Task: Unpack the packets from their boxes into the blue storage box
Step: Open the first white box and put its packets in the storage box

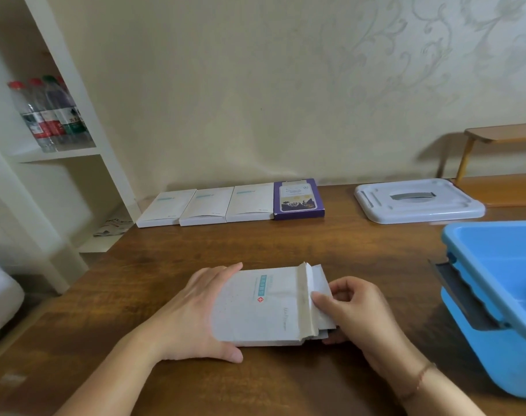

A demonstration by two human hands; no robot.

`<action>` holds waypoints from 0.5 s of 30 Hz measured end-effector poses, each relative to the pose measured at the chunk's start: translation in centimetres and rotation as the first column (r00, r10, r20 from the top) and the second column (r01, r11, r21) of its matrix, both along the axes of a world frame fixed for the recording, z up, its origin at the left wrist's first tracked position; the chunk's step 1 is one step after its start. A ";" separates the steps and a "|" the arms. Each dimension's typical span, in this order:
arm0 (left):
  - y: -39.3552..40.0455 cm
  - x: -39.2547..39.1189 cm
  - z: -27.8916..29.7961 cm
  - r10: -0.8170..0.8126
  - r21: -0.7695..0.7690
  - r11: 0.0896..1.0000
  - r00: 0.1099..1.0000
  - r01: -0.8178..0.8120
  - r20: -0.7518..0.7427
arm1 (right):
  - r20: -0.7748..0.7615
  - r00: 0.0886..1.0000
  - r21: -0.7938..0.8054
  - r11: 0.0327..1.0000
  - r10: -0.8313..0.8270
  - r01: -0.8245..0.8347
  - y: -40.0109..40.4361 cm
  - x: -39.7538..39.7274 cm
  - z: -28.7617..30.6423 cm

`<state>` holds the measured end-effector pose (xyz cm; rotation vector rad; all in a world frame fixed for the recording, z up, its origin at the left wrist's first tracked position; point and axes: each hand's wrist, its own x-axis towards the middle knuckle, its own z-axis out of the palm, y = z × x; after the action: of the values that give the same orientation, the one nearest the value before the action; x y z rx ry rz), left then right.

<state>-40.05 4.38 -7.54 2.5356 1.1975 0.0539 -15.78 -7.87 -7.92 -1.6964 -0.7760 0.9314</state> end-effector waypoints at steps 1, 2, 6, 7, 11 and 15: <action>0.1 -0.2 0.0 -0.001 0.002 1.000 1.000 0.001 -0.003 | 0.079 0.997 -0.010 1.000 -0.019 0.020 0.0 -0.1 0.1; 0.2 -0.5 -0.1 0.001 0.005 1.000 1.000 -0.001 -0.007 | 0.177 0.984 -0.028 0.999 -0.013 0.018 0.0 -0.1 0.1; 0.6 -1.9 0.0 0.004 -0.007 1.000 1.000 -0.004 -0.013 | 0.581 0.803 -0.161 0.986 0.133 -0.046 0.0 -0.3 0.5; 0.7 -2.3 0.1 0.006 -0.009 1.000 1.000 -0.006 -0.015 | 0.695 0.702 -0.191 0.981 0.154 -0.026 -0.1 -0.4 0.6; 1.2 -3.5 0.7 0.021 -0.024 0.999 0.999 -0.022 -0.035 | 0.732 0.679 -0.059 0.998 0.061 -0.025 -0.9 -0.5 1.7; 1.1 -3.8 1.8 0.057 -0.011 0.998 0.968 -0.062 -0.245 | 0.715 0.639 0.342 0.939 -0.283 0.032 -3.5 0.4 3.3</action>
<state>-43.82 5.52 -5.73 2.5457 1.3577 -0.2627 -15.40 -11.41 -4.65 -1.8245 -1.2144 -0.0995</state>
